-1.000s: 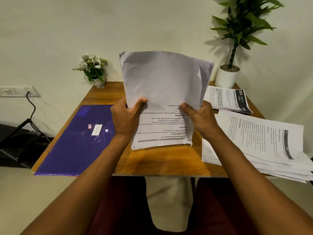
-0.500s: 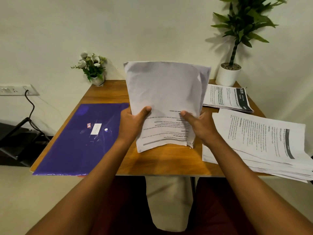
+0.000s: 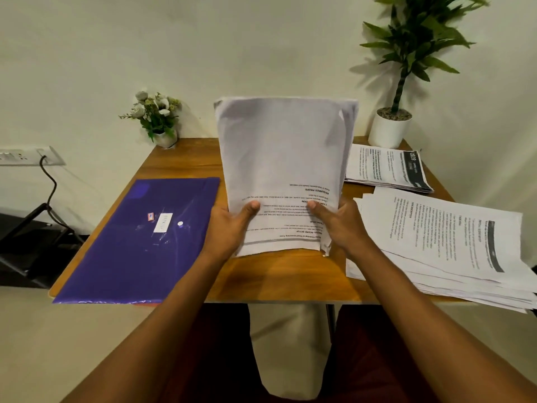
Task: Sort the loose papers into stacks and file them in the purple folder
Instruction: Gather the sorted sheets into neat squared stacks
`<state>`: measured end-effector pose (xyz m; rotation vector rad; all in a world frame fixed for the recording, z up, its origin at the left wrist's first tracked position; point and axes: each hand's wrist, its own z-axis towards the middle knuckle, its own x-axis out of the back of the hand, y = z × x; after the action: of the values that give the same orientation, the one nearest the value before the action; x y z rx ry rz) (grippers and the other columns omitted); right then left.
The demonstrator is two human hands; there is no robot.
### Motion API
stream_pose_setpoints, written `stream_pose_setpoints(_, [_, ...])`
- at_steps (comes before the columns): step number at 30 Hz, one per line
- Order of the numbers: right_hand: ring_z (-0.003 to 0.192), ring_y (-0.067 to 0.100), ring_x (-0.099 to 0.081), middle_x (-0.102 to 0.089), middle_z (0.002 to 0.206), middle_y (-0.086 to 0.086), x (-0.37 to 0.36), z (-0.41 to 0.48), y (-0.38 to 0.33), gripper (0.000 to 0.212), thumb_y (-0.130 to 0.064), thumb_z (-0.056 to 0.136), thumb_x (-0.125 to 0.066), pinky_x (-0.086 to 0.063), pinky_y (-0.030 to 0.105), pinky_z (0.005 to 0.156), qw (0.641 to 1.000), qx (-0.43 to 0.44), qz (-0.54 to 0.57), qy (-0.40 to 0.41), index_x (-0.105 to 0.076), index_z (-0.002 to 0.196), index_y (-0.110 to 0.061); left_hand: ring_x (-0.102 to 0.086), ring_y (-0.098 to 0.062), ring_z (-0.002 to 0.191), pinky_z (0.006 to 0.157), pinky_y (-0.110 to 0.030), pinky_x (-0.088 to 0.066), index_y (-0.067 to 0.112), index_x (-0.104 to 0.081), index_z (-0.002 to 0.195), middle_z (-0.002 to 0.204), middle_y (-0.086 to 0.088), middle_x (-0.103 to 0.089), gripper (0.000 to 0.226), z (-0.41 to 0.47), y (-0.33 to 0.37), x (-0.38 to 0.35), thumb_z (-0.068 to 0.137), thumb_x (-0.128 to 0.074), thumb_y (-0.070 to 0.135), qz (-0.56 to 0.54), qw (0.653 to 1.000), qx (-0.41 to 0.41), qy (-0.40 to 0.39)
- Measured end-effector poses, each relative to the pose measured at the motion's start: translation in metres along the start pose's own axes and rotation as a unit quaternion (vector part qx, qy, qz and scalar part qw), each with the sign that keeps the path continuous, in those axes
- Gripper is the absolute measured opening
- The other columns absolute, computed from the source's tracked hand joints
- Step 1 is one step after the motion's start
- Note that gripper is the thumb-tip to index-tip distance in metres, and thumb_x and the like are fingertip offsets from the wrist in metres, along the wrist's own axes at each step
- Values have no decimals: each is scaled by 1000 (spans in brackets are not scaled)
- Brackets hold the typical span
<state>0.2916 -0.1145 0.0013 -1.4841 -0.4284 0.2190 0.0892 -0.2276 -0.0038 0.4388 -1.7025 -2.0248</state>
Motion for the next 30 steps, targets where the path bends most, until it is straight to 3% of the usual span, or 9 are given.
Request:
stream_pose_setpoints(4, [130, 11, -57, -56, 143, -3, 8, 20, -19, 71, -17, 89, -78, -54, 34, 102, 988, 119, 79, 61, -38, 148, -25, -75, -21, 75, 63, -40, -61, 5, -72, 95, 85, -4, -77, 43, 25, 29, 18, 87, -74, 47, 178, 984, -21, 14])
stream_pose_setpoints(7, [151, 14, -27, -25, 165, -1, 20, 36, -41, 100, -31, 84, -81, -28, 39, 123, 962, 213, -10, 170, -17, 160, -20, -69, -14, 66, 58, -33, -53, 15, -66, 82, 77, 1, -71, 27, 44, 55, 28, 90, -74, 39, 304, 952, 6, -36])
stream_pose_setpoints(9, [151, 12, -25, -25, 163, -6, 31, 46, -56, 105, -42, 81, -83, -25, 39, 124, 941, 262, -98, 190, -18, 160, -18, -67, -15, 69, 60, -34, -54, 14, -67, 86, 81, -4, -71, 22, 55, 71, 30, 91, -74, 34, 387, 919, -14, -82])
stream_pose_setpoints(12, [135, 11, -49, -51, 149, -8, 42, 52, -77, 88, -38, 80, -84, -43, 27, 108, 957, 214, -184, 61, -37, 153, -24, -65, -20, 74, 62, -36, -51, 10, -74, 104, 87, -7, -72, 29, 64, 88, 29, 90, -75, 35, 473, 865, -70, -149])
stream_pose_setpoints(16, [90, 10, -71, -75, 94, -14, 54, 54, -62, 27, -27, 79, -86, -56, 25, 78, 979, 99, -151, -96, -73, 103, -28, -65, -20, 77, 69, -43, -55, 12, -77, 107, 90, -5, -74, 34, 67, 95, 26, 87, -77, 40, 546, 807, -121, -191])
stream_pose_setpoints(21, [97, 7, -71, -76, 105, -10, 60, 44, -31, 33, -5, 86, -78, -54, 24, 89, 988, 126, -75, -49, -74, 112, -24, -67, -5, 71, 64, -36, -57, 21, -77, 96, 83, 5, -74, 20, 66, 85, 45, 83, -81, 35, 481, 850, -121, -177])
stream_pose_setpoints(24, [93, 3, -70, -75, 103, -11, 68, 40, -18, 34, -8, 86, -78, -54, 22, 85, 995, 94, -16, 0, -71, 118, -17, -71, 0, 73, 58, -12, -52, 18, -72, 91, 76, 6, -75, 17, 63, 72, 65, 81, -83, 25, 317, 938, -21, -136])
stream_pose_setpoints(27, [86, -2, -69, -73, 100, -12, 67, 36, -12, 33, -10, 86, -78, -52, 22, 81, 997, 58, 21, 42, -68, 117, -14, -75, -23, 98, 78, -31, -62, 11, -71, 110, 103, -5, -78, 46, 53, 46, 72, 73, -84, 34, 65, 986, 102, -115])
stream_pose_setpoints(30, [116, 12, -64, -67, 129, -5, 57, 33, -7, 69, -42, 76, -88, -51, 36, 102, 995, 56, 8, 79, -60, 134, -19, -73, -32, 103, 88, -48, -61, 10, -68, 116, 112, -13, -76, 67, 37, 20, 61, 68, -85, 54, -11, 983, 144, -118])
